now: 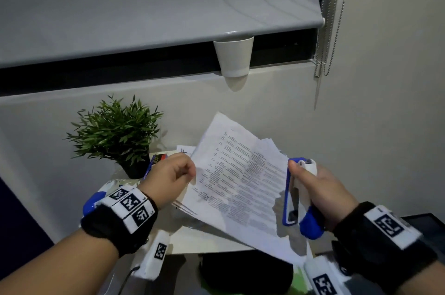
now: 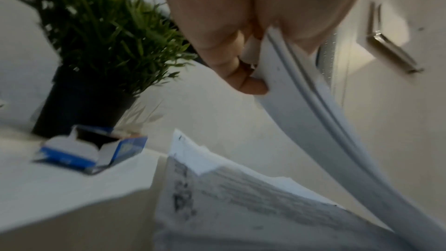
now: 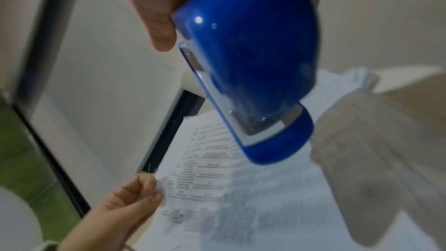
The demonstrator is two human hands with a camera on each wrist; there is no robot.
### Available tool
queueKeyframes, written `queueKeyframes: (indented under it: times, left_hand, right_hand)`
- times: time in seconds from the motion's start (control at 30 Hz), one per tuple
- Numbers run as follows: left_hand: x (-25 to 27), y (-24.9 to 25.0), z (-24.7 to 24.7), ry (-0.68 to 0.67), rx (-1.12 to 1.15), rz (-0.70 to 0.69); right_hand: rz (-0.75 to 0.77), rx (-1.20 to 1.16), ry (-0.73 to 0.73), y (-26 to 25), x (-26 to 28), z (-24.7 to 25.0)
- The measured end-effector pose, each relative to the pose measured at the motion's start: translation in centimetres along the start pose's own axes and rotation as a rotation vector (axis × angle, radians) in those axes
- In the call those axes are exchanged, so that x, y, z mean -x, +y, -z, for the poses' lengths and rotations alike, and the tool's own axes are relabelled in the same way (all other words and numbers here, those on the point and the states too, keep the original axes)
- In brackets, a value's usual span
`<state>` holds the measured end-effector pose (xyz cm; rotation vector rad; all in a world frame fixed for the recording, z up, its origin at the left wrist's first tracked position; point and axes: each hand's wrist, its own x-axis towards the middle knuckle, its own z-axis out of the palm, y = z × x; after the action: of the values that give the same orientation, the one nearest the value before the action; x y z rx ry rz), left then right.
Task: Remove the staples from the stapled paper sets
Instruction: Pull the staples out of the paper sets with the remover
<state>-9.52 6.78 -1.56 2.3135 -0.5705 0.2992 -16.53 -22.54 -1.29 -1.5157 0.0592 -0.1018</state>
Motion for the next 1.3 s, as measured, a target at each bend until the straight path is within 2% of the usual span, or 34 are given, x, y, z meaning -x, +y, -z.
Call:
queueKeyframes:
  times: [0.1, 0.2, 0.37, 0.43, 0.5, 0.53, 0.6, 0.67, 0.73, 0.8, 0.9, 1.0, 1.1, 1.17, 1.23, 1.3]
  left_hand:
    - [-0.5, 1.2, 0.8, -0.091, -0.045, -0.176]
    - [-0.6, 2.7, 1.2, -0.178, -0.104, -0.294]
    - [-0.4, 3.1, 0.5, -0.276, -0.121, -0.341]
    - [0.2, 2.9, -0.2, -0.201, -0.076, -0.267]
    - [1.2, 2.9, -0.8, -0.034, 0.051, -0.098]
    - [1.7, 2.9, -1.2, 0.054, 0.169, 0.006]
    - [3.1, 2.3, -2.2, 0.180, 0.561, 0.205]
    - [4.5, 2.0, -3.3, 0.190, 0.938, 0.349]
    - [5.7, 2.3, -4.1, 0.100, 1.041, 0.382]
    - [5.9, 3.1, -4.7, 0.050, 1.024, 0.352]
    - [5.4, 4.6, -4.5, 0.118, 0.953, 0.379]
    - [4.2, 4.5, -4.2, 0.198, 0.662, 0.396]
    - [4.3, 4.6, -3.7, 0.201, 0.548, 0.391]
    - [4.8, 5.2, -3.6, 0.189, 0.542, 0.355]
    - [5.2, 6.1, -3.6, 0.176, 0.554, 0.310]
    - [5.7, 6.9, -3.8, 0.154, 0.578, 0.285]
  right_hand:
    - [0.172, 0.368, 0.027, -1.4, -0.9, 0.3]
    - [0.182, 0.684, 0.041, -2.4, -2.0, 0.2]
    - [0.026, 0.692, -0.232, -1.7, -2.6, 0.0]
    - [0.003, 0.697, -0.255, -0.7, -2.4, -0.1]
    - [0.016, 0.666, -0.219, 0.4, -2.0, 0.1]
    - [0.017, 0.636, -0.184, 0.8, -1.8, 0.1]
    - [0.004, 0.555, -0.085, 1.4, -1.4, 0.2]
    - [-0.037, 0.451, 0.029, 1.8, -1.4, 0.4]
    - [-0.070, 0.375, 0.112, 1.8, -1.3, 0.5]
    - [-0.041, 0.406, 0.141, 1.7, -1.4, 0.5]
    - [0.028, 0.446, 0.158, 1.4, -1.3, -0.1]
    - [0.047, 0.466, 0.184, 0.8, -1.2, -0.6]
    - [0.214, 0.493, 0.358, -1.3, -0.6, -0.9]
    - [0.395, 0.310, 0.486, -3.8, 0.6, -1.7]
    - [0.543, 0.057, 0.489, -6.3, 2.2, -2.8]
    - [0.662, -0.048, 0.440, -8.0, 3.1, -3.6]
